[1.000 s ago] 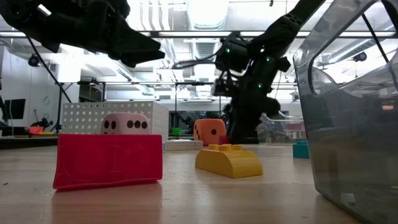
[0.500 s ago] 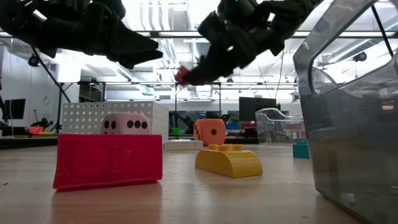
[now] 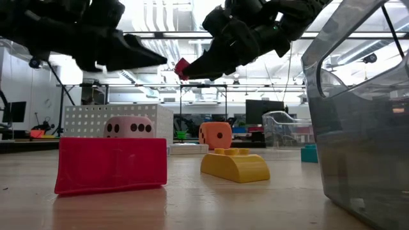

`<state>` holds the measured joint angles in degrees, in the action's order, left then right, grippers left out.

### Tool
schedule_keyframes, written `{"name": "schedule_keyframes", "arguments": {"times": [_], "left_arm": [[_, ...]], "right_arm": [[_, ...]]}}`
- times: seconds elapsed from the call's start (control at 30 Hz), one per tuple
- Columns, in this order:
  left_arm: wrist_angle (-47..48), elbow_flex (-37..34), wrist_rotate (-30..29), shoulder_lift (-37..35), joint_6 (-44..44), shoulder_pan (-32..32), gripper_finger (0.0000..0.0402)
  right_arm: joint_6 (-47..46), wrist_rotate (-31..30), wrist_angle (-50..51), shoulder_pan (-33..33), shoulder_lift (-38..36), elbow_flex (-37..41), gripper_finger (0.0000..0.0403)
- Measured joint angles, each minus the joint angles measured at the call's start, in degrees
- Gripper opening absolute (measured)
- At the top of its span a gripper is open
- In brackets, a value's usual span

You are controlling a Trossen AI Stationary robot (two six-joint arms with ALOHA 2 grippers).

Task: Pick & Place Toys
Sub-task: Put the small red game piece into the white bin

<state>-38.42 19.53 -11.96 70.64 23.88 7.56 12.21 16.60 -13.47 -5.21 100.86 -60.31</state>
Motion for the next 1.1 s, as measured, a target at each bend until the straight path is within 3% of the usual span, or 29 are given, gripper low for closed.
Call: {"name": "schedule_keyframes", "arguments": {"times": [0.1, 0.23, 0.4, 0.73, 1.1], "left_arm": [[-2.19, 0.83, -8.86, 2.27, 5.65, 3.14, 0.027], [-2.28, 3.35, -16.52, 4.34, 11.14, 6.31, 0.027], [-0.97, 5.97, -18.77, 8.93, 16.51, 8.5, 0.027], [0.96, 13.13, -29.95, 21.94, 24.77, 8.95, 0.027], [0.79, 14.69, -37.5, 25.09, 33.06, 11.87, 0.027]], "right_arm": [[0.0, 0.0, 0.11, 0.0, 0.0, 0.0, 0.0132], [-0.69, 0.16, 0.67, 0.0, 0.3, 0.0, 0.0132], [-1.51, 1.49, 1.22, 0.0, 1.22, 0.04, 0.0132], [-1.92, 1.51, 1.75, 0.0, 1.38, 0.04, 0.0132], [-1.91, 3.63, 2.62, 0.0, 1.38, 0.29, 0.0132]]}}
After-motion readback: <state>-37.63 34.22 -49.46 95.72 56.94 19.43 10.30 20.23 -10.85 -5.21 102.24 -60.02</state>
